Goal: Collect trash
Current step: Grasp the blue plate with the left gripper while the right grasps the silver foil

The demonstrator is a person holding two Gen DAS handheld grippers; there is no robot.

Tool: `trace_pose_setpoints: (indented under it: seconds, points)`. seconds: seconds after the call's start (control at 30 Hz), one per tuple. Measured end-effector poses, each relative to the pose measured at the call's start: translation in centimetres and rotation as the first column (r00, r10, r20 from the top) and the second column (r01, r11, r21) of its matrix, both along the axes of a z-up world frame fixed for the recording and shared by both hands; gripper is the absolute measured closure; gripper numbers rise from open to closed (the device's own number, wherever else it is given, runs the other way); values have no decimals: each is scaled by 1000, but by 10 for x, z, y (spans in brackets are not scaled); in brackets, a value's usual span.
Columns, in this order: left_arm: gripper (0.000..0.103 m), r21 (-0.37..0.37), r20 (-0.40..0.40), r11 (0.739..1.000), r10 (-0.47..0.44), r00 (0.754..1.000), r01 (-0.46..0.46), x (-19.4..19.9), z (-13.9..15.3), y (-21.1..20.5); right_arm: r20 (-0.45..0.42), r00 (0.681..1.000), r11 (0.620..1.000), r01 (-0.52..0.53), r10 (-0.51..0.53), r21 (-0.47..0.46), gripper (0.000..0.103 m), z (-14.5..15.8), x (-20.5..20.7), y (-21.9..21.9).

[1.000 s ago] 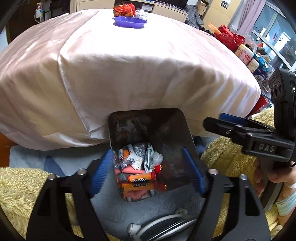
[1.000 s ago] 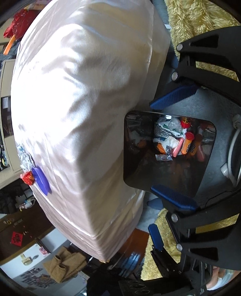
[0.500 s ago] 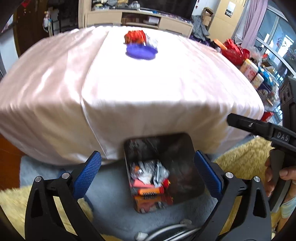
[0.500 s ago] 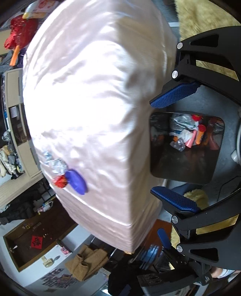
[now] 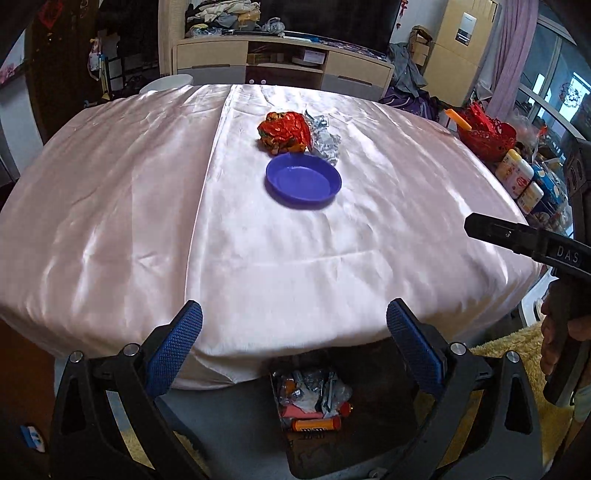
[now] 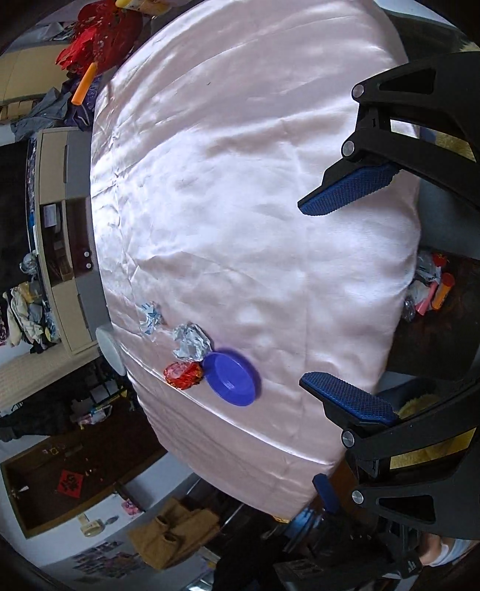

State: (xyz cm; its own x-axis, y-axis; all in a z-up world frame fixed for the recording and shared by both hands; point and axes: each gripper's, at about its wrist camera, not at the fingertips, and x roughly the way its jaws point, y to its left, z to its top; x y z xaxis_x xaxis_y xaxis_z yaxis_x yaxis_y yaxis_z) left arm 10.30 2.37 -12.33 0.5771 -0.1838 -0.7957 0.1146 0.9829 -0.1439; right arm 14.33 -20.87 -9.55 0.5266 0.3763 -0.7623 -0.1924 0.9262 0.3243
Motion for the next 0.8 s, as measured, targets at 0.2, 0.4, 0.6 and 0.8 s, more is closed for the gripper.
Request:
trace_pose_setpoints:
  seconds: [0.2, 0.4, 0.6, 0.8]
  points:
    - [8, -31, -26, 1000, -3, 1000, 3, 38, -3, -2, 7, 1000, 999, -30, 30, -21, 16, 2, 42, 19]
    - [8, -3, -40, 1000, -10, 999, 10, 73, -11, -9, -2, 997, 997, -73, 73, 2, 35, -1, 86, 41]
    - [8, -4, -46, 1000, -21, 999, 21, 100, -19, -17, -25, 993, 992, -117, 118, 38, 48, -9, 118, 60]
    - [9, -27, -37, 1000, -10, 999, 9, 120, -28, -18, -57, 985, 985, -156, 161, 73, 50, -21, 136, 77]
